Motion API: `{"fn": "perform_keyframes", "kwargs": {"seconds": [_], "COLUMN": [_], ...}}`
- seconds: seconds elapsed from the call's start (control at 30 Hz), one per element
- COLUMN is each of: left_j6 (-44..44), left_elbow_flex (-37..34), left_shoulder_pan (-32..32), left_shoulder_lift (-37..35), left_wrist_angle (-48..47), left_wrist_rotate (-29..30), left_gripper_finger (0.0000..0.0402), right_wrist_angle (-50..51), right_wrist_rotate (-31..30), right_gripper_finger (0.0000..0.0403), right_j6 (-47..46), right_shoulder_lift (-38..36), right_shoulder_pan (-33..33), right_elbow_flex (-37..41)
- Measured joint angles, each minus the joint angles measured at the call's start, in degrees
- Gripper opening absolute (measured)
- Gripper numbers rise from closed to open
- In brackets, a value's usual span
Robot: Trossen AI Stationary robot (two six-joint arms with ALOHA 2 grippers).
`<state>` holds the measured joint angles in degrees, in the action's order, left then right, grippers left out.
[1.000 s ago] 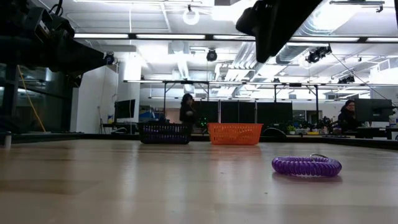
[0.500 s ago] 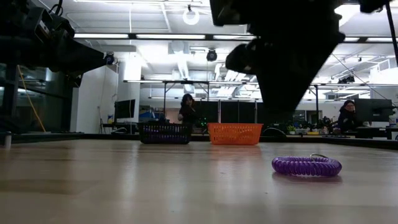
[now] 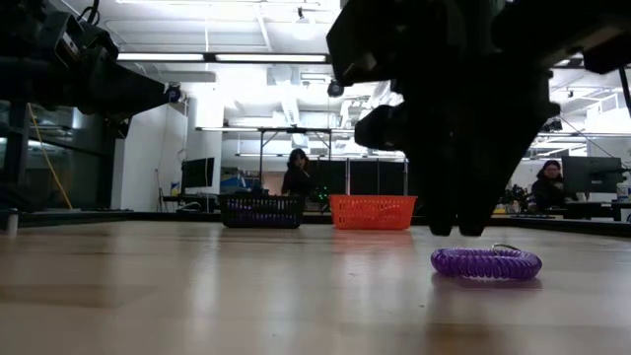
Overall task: Sort spring keychains
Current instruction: Put the purple spring keychain into the black bin
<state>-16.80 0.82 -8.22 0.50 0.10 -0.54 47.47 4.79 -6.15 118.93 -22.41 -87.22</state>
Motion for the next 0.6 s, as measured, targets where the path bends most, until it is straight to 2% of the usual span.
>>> {"fn": "perform_keyframes", "kwargs": {"seconds": [0.27,0.6], "left_j6": [0.0,0.0], "left_elbow_flex": [0.0,0.0], "left_shoulder_pan": [0.0,0.0], "left_shoulder_lift": [0.0,0.0], "left_wrist_angle": [0.0,0.0], "left_wrist_rotate": [0.0,0.0], "left_gripper_finger": [0.0099,0.0099], "right_wrist_angle": [-1.6,-2.8], "right_wrist_rotate": [-2.0,-1.0], "right_gripper_finger": [0.0103,0.0097], "right_j6": [-0.7,-1.2], "right_shoulder_lift": [2.3,4.9], "right_shoulder_pan": [-0.1,-0.2], "right_elbow_flex": [0.0,-0.3]}}
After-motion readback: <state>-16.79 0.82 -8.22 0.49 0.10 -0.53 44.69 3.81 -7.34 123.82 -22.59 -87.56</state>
